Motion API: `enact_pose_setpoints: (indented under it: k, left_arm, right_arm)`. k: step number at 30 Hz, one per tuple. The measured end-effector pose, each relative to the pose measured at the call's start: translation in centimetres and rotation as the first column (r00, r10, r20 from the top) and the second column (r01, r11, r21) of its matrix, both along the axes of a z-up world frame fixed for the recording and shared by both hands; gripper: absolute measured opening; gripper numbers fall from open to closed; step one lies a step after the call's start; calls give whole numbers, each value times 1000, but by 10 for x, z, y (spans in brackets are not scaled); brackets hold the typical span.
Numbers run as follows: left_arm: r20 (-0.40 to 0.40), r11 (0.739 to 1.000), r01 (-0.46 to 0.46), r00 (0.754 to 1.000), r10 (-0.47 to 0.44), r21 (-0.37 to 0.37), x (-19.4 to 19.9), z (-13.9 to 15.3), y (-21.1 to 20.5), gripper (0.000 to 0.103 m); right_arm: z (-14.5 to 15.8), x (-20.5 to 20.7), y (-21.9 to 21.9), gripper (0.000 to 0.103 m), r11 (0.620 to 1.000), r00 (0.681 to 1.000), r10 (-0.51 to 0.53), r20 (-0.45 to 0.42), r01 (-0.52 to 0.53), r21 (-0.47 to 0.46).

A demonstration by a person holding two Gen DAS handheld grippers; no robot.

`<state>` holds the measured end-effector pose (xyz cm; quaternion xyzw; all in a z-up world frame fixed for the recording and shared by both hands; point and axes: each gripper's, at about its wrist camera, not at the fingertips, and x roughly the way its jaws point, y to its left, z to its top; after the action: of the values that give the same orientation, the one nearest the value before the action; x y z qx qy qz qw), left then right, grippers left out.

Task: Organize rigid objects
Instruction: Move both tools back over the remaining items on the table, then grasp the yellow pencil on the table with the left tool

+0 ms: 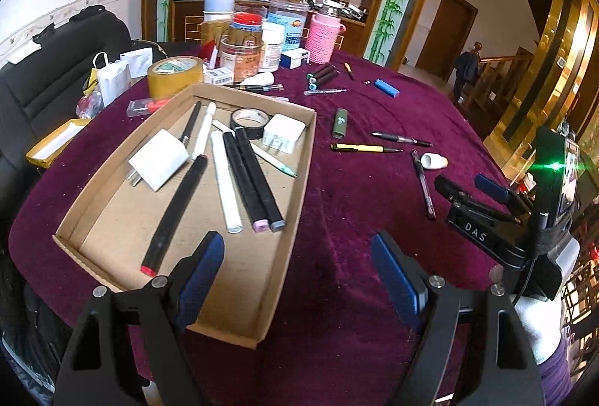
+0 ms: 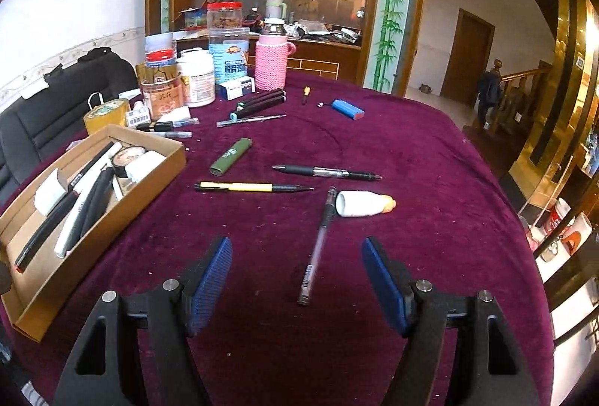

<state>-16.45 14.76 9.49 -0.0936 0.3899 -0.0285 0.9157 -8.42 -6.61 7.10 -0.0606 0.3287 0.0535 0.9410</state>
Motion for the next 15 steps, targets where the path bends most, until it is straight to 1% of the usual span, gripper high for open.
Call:
enact_pose_setpoints:
  k: [15]
  left_arm:
    - [-56,999,37,998,-36,20,18,-13,-21,81]
  right_arm:
    - [-11,19,-18,77,1000,999,-27,-26,26,-10]
